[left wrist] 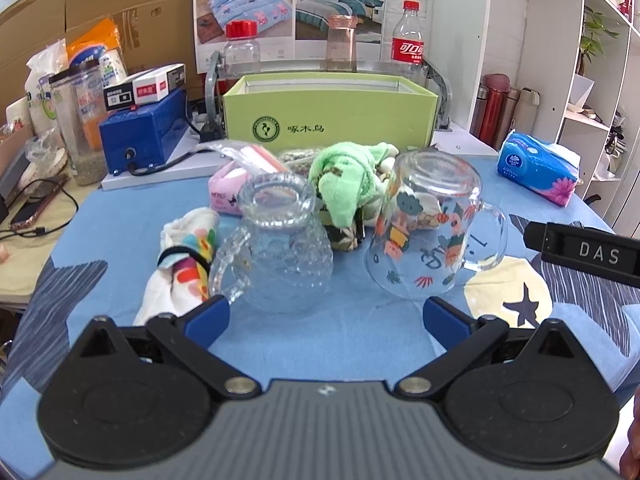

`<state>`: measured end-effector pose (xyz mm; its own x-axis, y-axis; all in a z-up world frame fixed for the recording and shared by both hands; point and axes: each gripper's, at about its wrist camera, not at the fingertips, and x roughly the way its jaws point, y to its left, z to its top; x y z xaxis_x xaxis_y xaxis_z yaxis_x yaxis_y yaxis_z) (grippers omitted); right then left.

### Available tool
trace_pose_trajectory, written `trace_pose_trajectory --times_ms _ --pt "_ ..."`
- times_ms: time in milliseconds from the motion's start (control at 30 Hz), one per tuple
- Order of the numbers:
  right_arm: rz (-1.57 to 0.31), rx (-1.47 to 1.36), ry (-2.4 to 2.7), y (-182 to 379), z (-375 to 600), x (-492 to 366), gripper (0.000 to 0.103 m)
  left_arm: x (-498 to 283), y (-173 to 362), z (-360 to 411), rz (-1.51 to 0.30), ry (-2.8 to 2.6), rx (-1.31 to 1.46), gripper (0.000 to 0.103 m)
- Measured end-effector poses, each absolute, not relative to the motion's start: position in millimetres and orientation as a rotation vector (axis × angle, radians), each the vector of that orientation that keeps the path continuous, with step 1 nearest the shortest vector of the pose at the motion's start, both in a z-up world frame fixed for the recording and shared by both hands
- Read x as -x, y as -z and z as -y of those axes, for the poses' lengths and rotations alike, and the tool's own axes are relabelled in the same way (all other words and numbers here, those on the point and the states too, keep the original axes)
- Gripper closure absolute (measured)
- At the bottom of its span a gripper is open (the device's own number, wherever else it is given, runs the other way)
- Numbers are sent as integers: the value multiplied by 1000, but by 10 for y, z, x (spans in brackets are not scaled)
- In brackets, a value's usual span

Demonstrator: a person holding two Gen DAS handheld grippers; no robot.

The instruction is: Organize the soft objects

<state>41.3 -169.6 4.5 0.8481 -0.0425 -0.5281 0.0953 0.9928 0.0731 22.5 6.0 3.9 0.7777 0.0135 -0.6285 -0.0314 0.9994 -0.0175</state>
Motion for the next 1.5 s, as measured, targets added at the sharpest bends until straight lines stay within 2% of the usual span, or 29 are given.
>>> trace_pose_trajectory --times_ms 467,667,767,933,1133,1333,1500 --pt "-524 -129 101 -265 1791 -818 23 -604 -424 -294 -628 -73 45 1" --pt "-288 -125 88 -520 1720 -784 23 -808 -500 -436 -625 -110 39 1" --pt "-367 6 44 -489 1633 -1000 23 -880 -566 -569 -616 -117 -7 1" --pt "-468 -117 -63 -278 1807 -1140 23 -888 -712 -1049 -576 -208 -57 1" --pt "-528 -101 -44 -101 1771 -1303 23 -819 -573 -1473 -696 -194 -39 1" --pt "-556 -94 -65 -41 1690 -1447 23 -879 -139 -1451 -850 -96 33 1" --pt "-574 -95 -64 -44 1721 -1446 23 -878 145 -1412 -964 -24 -36 1"
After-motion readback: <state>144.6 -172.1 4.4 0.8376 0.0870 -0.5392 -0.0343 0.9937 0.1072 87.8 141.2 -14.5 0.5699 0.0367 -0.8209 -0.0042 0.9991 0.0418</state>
